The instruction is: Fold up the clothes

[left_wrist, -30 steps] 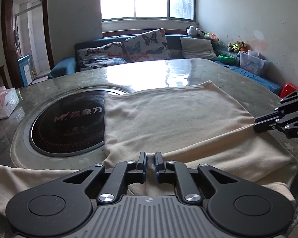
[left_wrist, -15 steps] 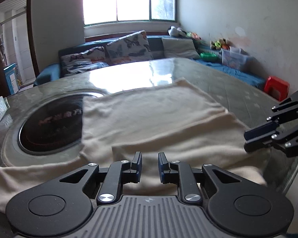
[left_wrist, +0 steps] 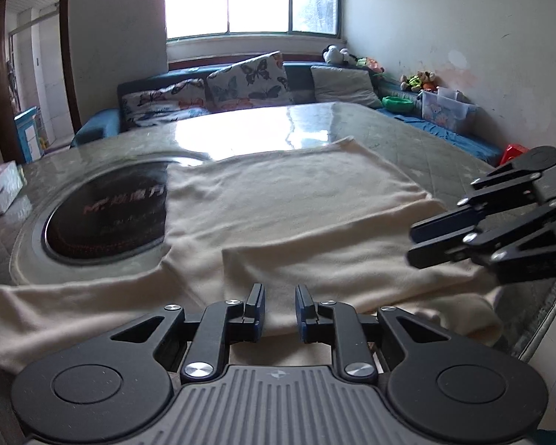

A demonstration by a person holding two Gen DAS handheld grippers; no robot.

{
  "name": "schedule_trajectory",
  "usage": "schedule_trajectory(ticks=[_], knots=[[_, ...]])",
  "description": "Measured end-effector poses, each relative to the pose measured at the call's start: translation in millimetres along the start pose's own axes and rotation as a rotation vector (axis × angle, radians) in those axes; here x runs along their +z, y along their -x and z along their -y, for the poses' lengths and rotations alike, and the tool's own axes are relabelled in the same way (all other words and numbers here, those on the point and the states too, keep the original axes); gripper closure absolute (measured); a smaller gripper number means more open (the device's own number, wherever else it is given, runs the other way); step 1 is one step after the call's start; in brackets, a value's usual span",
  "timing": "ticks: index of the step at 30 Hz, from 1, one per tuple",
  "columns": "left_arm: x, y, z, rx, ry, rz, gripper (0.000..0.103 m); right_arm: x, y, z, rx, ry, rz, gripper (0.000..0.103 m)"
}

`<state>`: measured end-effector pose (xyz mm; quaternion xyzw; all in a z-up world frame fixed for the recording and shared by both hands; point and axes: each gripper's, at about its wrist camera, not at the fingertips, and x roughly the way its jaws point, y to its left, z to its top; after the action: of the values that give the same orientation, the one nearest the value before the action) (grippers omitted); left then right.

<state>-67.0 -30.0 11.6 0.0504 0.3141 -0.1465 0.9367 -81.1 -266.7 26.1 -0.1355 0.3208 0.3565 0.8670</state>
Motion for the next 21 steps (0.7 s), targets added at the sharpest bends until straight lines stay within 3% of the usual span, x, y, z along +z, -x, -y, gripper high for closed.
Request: schedule_trajectory(ticks=[4, 12, 16, 21], knots=[[-2, 9, -10, 0.020, 0.030, 0.014, 0.075, -1, -15, -12, 0.032, 0.042, -0.037, 0.083], [-8, 21, -35, 0.086, 0.106, 0.025, 0.075, 25, -36, -22, 0.093, 0.071, -0.030, 0.084], [-14, 31, -55, 0.150, 0.163, 0.029, 0.074, 28, -48, -34, 0.119, 0.114, -0.052, 0.083], [-20, 42, -87, 0.272, 0.245, 0.034, 0.064, 42, -56, -38, 0.125, 0.114, -0.026, 0.077]])
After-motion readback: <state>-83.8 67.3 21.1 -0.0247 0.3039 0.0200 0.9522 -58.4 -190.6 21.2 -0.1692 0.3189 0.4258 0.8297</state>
